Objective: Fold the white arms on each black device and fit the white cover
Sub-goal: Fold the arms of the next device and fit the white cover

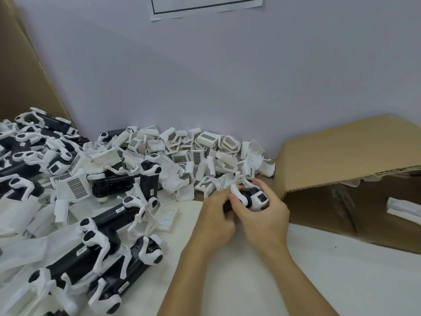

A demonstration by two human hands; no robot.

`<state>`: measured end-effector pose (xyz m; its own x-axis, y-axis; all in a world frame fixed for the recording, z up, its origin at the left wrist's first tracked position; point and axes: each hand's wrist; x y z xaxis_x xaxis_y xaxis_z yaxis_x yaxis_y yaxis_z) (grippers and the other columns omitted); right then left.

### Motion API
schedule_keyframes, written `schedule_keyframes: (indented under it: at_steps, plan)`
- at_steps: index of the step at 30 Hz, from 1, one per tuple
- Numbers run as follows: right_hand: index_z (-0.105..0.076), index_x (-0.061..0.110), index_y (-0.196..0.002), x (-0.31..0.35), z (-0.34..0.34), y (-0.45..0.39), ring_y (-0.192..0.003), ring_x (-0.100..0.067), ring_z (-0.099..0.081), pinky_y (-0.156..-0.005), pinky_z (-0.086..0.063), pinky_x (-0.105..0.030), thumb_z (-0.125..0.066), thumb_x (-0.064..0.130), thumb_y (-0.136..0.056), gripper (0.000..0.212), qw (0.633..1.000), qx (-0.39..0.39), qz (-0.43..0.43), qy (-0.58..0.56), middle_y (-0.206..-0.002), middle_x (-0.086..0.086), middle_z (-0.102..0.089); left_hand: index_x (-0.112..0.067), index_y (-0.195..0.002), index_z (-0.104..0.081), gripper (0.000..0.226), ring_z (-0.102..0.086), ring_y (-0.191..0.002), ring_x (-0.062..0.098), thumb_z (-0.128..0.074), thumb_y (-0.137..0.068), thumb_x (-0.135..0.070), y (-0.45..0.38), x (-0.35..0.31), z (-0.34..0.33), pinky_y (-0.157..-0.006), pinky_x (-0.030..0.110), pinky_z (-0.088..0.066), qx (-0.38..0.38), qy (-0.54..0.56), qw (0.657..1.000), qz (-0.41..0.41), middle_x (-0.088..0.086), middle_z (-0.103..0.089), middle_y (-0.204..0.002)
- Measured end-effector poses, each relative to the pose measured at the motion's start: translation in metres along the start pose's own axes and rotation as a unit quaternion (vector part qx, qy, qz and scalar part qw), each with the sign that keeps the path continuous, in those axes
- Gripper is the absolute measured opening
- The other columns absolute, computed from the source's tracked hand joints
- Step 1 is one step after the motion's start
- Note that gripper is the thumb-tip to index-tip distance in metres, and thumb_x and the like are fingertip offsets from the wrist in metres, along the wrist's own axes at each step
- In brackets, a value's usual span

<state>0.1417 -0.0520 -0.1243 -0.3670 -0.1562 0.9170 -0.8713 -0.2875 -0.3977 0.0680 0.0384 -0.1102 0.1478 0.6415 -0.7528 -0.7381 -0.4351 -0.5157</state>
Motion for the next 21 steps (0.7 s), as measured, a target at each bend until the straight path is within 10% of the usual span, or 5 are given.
schedule_keyframes:
  at_steps: [8,14,17,21]
  plan:
    - [-0.067,0.042,-0.099,0.005,0.0,0.001,-0.08,0.008,-0.068,-0.066,-0.047,-0.004,-0.091,0.026,-0.069,0.042,1.0,-0.003,-0.005,-0.015,-0.087,0.03,-0.071,-0.018,-0.112,-0.071,0.039,-0.065,-0.1,0.01,-0.056,-0.077,-0.011,0.001,0.0,-0.003,-0.087,0.039,-0.054,-0.018,-0.01,1.0,0.013,-0.009,-0.073,-0.104]
    - [-0.033,0.022,-0.154,0.011,-0.006,0.01,-0.121,-0.001,-0.059,-0.094,-0.05,-0.02,-0.077,0.036,-0.077,0.089,0.995,0.069,0.007,-0.071,-0.133,0.018,-0.06,-0.03,-0.102,-0.059,0.028,-0.068,-0.087,0.009,-0.069,-0.085,-0.011,-0.005,0.0,-0.004,-0.076,0.027,-0.055,-0.125,0.045,0.991,0.03,-0.014,-0.071,-0.093]
    - [-0.037,0.022,-0.149,0.012,-0.006,0.011,-0.119,-0.002,-0.059,-0.087,-0.05,-0.017,-0.061,0.035,-0.085,0.069,0.997,0.057,0.027,-0.047,-0.138,0.013,-0.056,-0.022,-0.093,-0.064,0.005,-0.07,-0.077,0.015,-0.065,-0.095,-0.027,-0.013,0.0,0.006,-0.065,0.027,-0.055,-0.27,0.189,0.935,0.132,-0.003,-0.075,-0.085]
    - [-0.049,0.027,-0.14,0.009,-0.005,0.008,-0.113,-0.003,-0.06,-0.082,-0.047,-0.016,-0.06,0.017,-0.098,0.044,0.998,0.057,0.006,-0.02,-0.13,0.013,-0.061,-0.016,-0.089,-0.068,0.04,-0.069,-0.059,0.014,-0.041,-0.106,-0.041,-0.016,-0.002,0.022,-0.048,0.023,-0.051,-0.31,0.389,0.821,0.28,0.003,-0.073,-0.07]
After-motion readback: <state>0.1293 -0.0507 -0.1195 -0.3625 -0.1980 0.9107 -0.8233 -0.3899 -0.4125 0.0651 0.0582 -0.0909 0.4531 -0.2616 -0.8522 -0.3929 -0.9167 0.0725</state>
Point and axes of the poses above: each hand's wrist, its own y-axis away from the middle knuckle, its own z-axis out of the back of the hand, x = y × z
